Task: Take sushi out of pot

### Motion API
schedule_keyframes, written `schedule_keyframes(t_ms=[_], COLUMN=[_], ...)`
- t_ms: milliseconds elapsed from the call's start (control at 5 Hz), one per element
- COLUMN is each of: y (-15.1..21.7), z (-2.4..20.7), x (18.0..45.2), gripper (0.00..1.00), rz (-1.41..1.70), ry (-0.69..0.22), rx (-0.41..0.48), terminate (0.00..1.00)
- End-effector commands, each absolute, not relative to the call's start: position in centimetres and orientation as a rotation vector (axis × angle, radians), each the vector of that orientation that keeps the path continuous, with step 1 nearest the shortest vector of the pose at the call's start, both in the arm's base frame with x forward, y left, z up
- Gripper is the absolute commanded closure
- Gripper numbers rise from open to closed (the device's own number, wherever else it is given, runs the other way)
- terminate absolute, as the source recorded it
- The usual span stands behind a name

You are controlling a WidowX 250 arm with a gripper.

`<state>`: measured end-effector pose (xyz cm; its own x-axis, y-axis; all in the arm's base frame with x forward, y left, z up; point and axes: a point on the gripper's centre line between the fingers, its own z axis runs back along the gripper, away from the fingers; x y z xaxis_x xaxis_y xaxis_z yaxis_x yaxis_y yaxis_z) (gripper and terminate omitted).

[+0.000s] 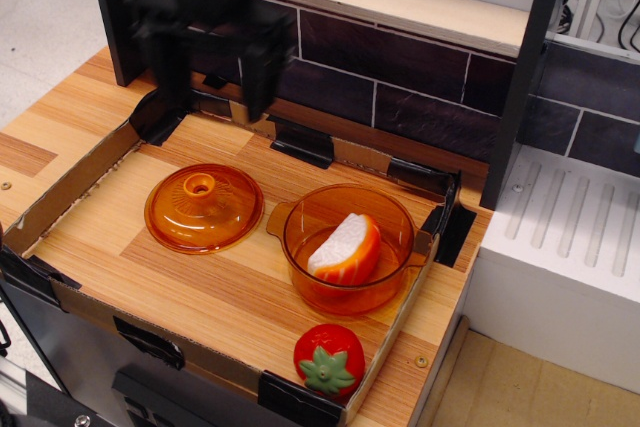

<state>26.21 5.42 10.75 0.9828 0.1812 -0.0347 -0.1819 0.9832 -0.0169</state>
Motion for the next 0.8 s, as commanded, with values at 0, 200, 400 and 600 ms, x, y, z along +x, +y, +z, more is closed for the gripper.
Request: schedule_keyframes(t_ms=[0,200,400,600], y=[-0.1,-2.1,-3.3,-3.8], z=[13.1,11.5,10.3,9.1], x=[25.5,25.4,25.7,26.1], gripper=[0.00,0.00,0.00,0.00], rz=[0.040,-0.077,-0.190,-0.221], ry=[0.018,0.018,-0.019,-0.037], rx=[-0.078,-0.068,-0.065,-0.058], terminate=[0.00,0.00,0.00,0.00])
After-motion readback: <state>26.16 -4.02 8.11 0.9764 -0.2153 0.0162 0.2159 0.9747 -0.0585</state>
